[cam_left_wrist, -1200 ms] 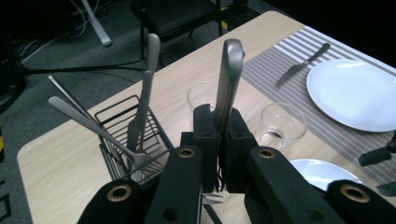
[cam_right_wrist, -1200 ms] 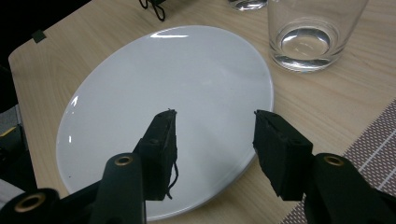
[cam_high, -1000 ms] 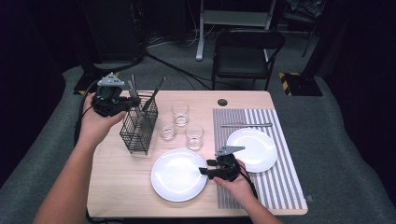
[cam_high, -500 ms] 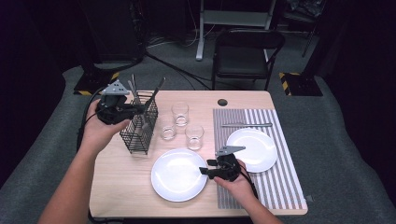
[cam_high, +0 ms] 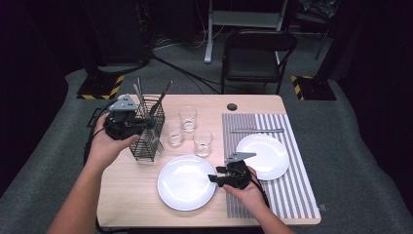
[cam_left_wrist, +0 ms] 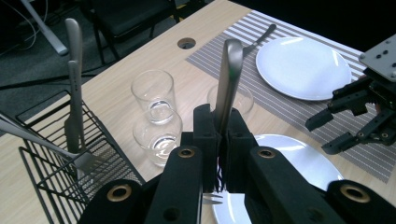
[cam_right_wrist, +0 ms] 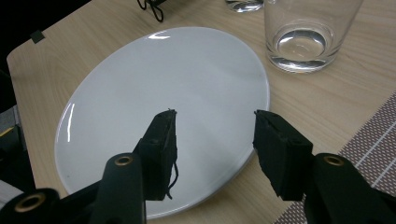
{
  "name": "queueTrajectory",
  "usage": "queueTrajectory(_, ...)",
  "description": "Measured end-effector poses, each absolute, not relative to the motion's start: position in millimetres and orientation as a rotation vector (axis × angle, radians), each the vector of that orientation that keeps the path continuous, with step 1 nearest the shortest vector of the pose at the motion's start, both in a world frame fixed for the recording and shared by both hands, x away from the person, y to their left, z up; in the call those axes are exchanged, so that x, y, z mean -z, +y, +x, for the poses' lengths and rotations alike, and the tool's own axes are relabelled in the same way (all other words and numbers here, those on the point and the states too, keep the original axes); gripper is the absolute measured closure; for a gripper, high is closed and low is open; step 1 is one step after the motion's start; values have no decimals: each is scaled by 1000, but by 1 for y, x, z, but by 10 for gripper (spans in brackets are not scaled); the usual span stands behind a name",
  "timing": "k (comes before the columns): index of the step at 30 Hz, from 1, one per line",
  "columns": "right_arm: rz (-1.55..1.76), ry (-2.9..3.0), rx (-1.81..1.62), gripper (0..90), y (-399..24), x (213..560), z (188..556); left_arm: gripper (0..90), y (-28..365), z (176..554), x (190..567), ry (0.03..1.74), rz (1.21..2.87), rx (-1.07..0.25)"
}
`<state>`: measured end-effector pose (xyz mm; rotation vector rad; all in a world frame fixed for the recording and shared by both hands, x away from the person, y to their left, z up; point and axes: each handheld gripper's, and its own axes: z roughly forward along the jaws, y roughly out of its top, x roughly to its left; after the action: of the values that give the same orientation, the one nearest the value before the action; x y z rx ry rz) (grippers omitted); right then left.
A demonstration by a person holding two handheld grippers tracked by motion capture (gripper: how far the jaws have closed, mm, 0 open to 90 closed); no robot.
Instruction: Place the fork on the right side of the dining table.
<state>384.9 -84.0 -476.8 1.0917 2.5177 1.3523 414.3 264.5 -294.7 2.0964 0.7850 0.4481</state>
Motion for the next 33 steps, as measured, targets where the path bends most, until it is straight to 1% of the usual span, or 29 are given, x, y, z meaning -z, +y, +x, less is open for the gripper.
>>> queueTrajectory(26,1080,2522,-1354,489,-84,477,385,865,240,396,329,684,2138,-361)
queueTrajectory(33,1080,2521,-1359,489,-84,476,385,865,232,394,339,679,2145,-334)
